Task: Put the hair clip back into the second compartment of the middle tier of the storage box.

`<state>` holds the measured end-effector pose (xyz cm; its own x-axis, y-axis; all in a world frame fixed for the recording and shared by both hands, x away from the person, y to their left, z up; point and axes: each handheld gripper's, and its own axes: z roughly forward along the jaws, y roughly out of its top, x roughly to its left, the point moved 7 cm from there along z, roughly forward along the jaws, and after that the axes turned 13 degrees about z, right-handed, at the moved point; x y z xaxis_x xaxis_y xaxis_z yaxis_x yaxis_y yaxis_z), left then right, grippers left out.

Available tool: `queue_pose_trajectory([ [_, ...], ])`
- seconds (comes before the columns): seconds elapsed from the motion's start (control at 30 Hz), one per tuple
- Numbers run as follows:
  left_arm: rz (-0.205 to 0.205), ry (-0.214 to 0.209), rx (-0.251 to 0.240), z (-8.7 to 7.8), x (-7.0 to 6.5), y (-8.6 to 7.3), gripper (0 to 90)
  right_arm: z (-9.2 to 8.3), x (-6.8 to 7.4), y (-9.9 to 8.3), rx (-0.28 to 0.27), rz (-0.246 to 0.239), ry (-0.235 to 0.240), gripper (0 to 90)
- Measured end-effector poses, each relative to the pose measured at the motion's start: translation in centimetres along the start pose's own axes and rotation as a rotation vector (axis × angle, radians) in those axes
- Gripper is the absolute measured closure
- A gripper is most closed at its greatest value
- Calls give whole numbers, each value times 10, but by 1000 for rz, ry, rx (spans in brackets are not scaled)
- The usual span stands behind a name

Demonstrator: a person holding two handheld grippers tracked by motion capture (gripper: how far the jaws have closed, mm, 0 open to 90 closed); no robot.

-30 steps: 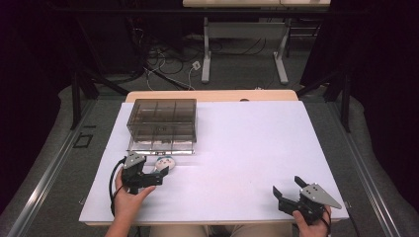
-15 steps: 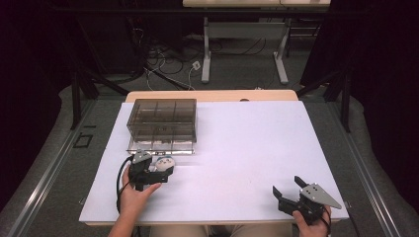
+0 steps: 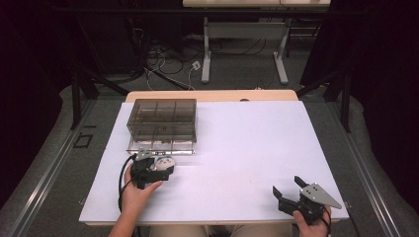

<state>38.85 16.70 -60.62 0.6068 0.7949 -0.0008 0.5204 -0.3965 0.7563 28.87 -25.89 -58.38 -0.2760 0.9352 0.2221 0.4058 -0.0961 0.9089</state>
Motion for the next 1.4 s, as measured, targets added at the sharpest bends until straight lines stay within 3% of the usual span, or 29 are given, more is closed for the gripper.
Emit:
queue_pose_trajectory([
  [0.57, -7, 6, 23, 6, 2, -3, 173, 0, 0, 0, 2, 1, 2, 149],
  [1.4, 15, 15, 34, 6, 2, -5, 338, 1, 0, -1, 2, -1, 6, 149],
])
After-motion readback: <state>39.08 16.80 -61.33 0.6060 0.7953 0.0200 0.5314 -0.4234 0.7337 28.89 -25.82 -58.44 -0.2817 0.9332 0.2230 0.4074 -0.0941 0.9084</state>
